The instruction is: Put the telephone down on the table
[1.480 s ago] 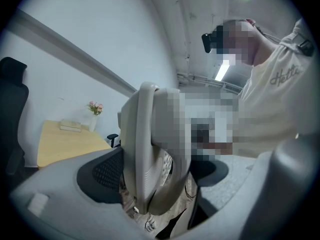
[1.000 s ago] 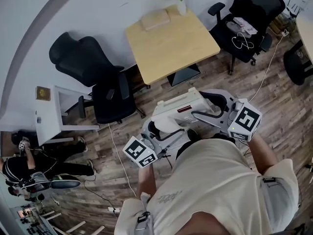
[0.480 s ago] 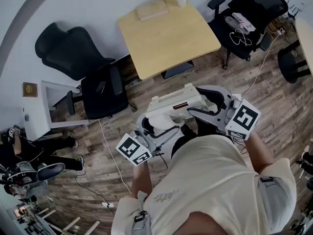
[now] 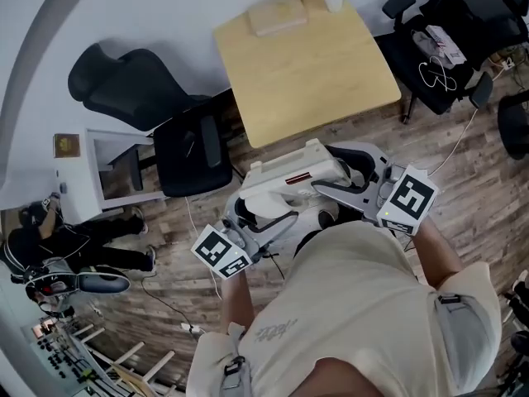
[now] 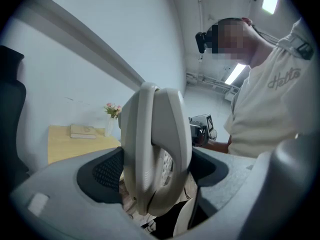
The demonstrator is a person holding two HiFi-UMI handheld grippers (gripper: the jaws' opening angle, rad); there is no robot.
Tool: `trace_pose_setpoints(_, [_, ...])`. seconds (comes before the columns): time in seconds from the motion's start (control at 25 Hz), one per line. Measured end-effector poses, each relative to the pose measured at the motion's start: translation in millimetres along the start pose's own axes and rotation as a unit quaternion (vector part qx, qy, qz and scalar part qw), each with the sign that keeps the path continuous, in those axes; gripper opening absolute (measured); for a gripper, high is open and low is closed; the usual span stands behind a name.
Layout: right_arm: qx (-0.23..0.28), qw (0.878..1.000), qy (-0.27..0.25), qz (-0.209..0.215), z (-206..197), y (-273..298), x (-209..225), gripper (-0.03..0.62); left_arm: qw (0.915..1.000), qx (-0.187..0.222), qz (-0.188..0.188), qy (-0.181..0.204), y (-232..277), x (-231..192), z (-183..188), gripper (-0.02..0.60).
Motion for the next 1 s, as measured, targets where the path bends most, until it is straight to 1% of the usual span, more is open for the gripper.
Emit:
trace_pose_setpoints(0.16, [0.008, 1.000, 0.004, 0.016, 24, 13, 70, 0.253, 0.9998, -0.004, 0.019, -0.002, 42, -43, 35, 0.394])
trace_pose_setpoints(0.24, [0.011, 1.000, -0.001, 0.027, 34, 14, 91, 0.253, 0.9997, -0.005, 0.025, 0.004, 56, -53, 48, 0.394])
trace_pose_setpoints(0.44, [0.031, 0.999, -0.009, 0.042, 44, 10, 96, 0.252, 0.9992, 0.007, 0.034, 0.021, 60, -50, 57, 0.394])
trace_pose_setpoints(0.56, [0.032, 0.999, -0.002, 0.044, 50, 17, 129, 0.252, 0.9991, 0.010, 0.039, 0.012, 80, -72, 67, 0.394])
trace_pose_setpoints(0.68, [0.024, 0.998, 0.004, 0.049, 56, 27, 164, 0.252, 0.9989, 0.002, 0.046, 0.009, 101, -98, 80, 0.394])
trace_pose_setpoints(0.84, [0.021, 0.998, 0.011, 0.054, 59, 40, 176, 0.252, 0.9988, -0.002, 0.049, 0.009, 101, -113, 86, 0.394])
trace_pose_setpoints(1.0, [0.013, 0.999, 0.013, 0.045, 58, 60, 180, 0.252, 0.9991, -0.005, 0.041, 0.007, 94, -134, 86, 0.394])
Point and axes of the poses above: the fingertips, and each gripper's own axes: y forward along the fingers, x to its right, z out of its top, the point moved 7 cm from there along -y, backward along the fingers, and after that the axes turned 1 degree about -x, right-handed, at the moved point
